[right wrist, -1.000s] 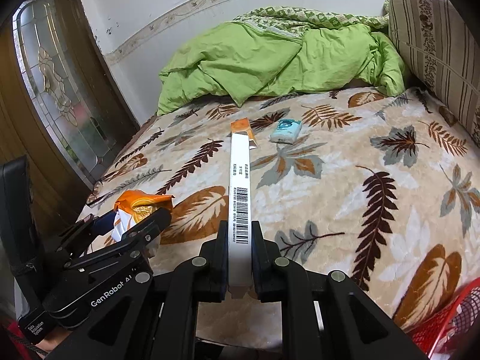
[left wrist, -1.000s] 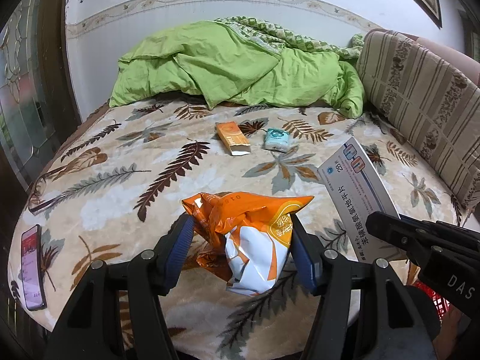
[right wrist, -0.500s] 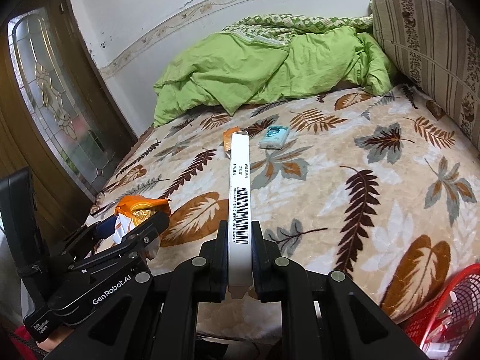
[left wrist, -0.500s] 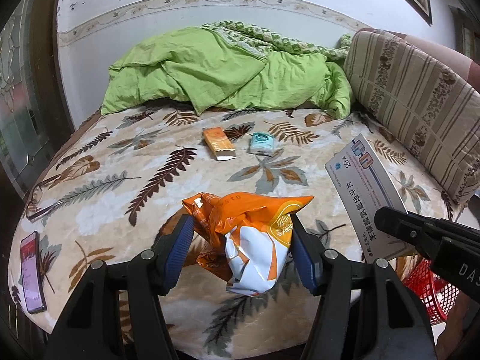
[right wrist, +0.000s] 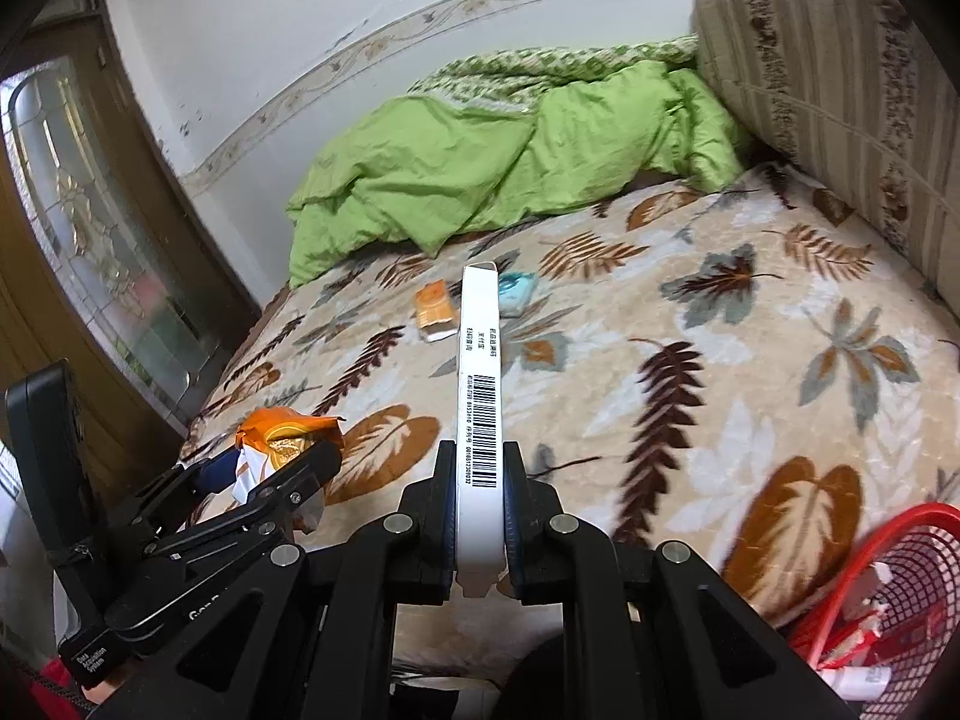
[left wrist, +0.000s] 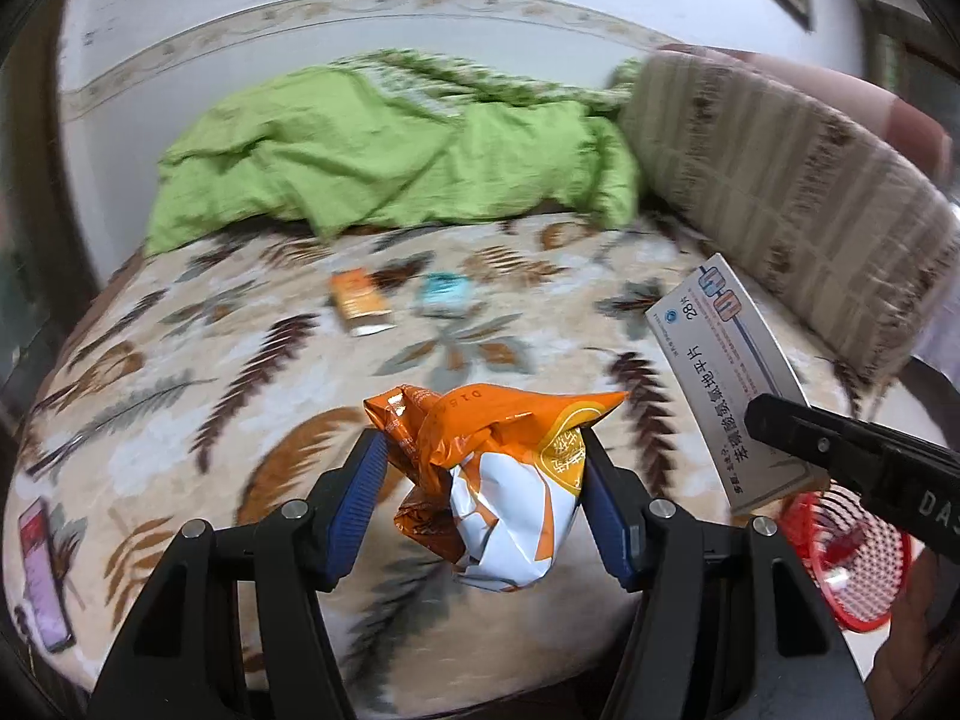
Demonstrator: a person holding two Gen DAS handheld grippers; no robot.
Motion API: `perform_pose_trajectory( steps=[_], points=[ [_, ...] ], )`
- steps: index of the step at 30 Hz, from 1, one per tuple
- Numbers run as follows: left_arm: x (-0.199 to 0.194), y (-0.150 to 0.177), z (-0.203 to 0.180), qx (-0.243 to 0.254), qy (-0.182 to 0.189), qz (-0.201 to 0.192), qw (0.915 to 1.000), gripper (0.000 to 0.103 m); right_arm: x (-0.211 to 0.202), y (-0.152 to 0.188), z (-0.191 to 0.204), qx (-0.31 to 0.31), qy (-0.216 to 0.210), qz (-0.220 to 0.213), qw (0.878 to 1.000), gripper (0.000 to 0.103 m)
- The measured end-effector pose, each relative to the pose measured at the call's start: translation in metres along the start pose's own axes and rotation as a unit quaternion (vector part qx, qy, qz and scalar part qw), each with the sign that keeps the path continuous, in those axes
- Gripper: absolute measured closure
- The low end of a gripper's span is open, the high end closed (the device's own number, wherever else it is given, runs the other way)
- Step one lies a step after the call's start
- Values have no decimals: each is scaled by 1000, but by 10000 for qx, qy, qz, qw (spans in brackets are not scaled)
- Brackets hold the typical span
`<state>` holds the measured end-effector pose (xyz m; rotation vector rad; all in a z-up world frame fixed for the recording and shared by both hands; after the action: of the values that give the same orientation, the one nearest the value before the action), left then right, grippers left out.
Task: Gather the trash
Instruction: 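Lift the snack wrapper and white box, turning toward the wastebasket, then open both tools to drop the wrapper and box into the wastebasket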
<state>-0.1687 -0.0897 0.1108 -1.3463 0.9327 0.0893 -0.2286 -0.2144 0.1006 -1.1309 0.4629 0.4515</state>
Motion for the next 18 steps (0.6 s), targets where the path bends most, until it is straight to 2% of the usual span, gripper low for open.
perform_pose_trajectory(
  steps=[3,7,10,13,16,18],
  points=[
    [1,-3,-34,250,508,58,9984,41,-25,2,-29,241,217,-104,9994,89],
    [6,-5,-89,621,1256,247,9898,41,-66,13,-81,708,673,-261,9949,89],
    [13,-1,-137,868,1860,536,9772,41,-103,29,-127,1184,1119,-357,9860,89],
    [21,10,-184,1058,2430,950,9595,41,-131,44,-160,1487,1471,-399,9771,89],
    [29,21,-219,1234,2760,1261,9448,41,-152,63,-189,1814,1739,-368,9672,89],
    [31,31,-240,1379,2868,1369,9381,40,-159,72,-202,1931,1853,-334,9630,89]
  ],
)
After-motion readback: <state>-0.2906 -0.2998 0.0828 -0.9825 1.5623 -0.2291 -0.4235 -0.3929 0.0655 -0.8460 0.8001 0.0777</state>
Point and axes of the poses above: each gripper's, at about its wrist camera, not at the fingertips, and x roughly the way its jaws point, z to its left, y to its underside, the point moved 4 cm from there along x, roughly the way its jaws point, and after that the axes turned 3 degrees about -x, right-handed, at the moved point
